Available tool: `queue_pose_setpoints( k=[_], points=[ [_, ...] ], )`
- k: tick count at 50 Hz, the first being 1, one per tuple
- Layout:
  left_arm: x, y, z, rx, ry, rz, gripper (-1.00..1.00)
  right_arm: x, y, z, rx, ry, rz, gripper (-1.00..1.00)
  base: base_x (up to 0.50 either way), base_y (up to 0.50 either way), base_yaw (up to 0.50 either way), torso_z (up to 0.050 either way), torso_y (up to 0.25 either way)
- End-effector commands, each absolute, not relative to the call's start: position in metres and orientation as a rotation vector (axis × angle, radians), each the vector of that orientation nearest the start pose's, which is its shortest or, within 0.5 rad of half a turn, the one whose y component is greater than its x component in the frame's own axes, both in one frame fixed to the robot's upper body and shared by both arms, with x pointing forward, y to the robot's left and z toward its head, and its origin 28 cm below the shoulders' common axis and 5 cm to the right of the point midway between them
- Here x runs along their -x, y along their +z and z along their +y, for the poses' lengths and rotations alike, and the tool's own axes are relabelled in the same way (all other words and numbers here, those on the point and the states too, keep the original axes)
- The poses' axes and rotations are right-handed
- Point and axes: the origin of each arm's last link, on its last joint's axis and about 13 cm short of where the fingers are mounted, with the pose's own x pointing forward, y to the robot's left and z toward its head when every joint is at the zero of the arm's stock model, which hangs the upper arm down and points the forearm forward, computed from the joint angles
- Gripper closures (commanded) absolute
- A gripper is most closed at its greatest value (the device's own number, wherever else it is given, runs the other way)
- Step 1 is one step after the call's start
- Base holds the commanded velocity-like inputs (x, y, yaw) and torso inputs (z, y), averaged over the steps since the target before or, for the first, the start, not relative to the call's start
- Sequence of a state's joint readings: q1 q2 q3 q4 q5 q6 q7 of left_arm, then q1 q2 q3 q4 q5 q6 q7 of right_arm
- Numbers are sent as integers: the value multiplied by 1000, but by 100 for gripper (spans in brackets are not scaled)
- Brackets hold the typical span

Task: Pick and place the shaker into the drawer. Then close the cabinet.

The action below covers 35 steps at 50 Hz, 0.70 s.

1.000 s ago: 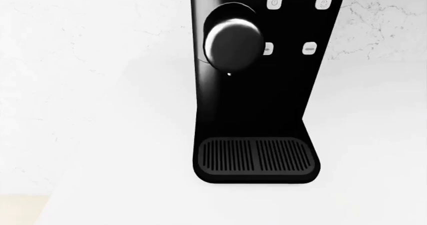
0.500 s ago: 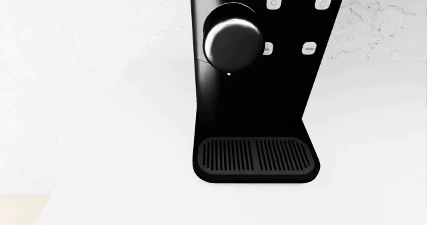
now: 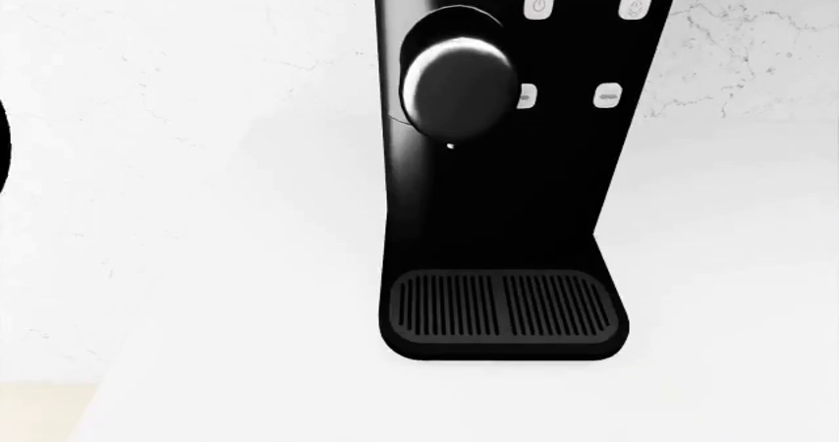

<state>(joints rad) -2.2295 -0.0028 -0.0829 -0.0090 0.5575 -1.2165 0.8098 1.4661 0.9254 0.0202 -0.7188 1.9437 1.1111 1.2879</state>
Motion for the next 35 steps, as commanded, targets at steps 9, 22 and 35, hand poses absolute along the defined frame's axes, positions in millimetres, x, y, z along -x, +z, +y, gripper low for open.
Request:
queue_pose_setpoints(
  k=[9, 22, 35],
  points=[
    [-148, 390, 302, 204, 43, -858, -100, -141, 373, -141, 135, -10, -544, -100, 0, 0, 0, 0, 0],
    [-136, 350, 334, 229, 268, -797, -100, -142, 359, -97, 273, 359, -419, -100, 0, 0, 0, 0, 0],
    [-128, 340, 344, 211, 337, -777, -100, -118, 405, -63, 389, 610, -540, -100, 0, 0, 0, 0, 0]
  ],
)
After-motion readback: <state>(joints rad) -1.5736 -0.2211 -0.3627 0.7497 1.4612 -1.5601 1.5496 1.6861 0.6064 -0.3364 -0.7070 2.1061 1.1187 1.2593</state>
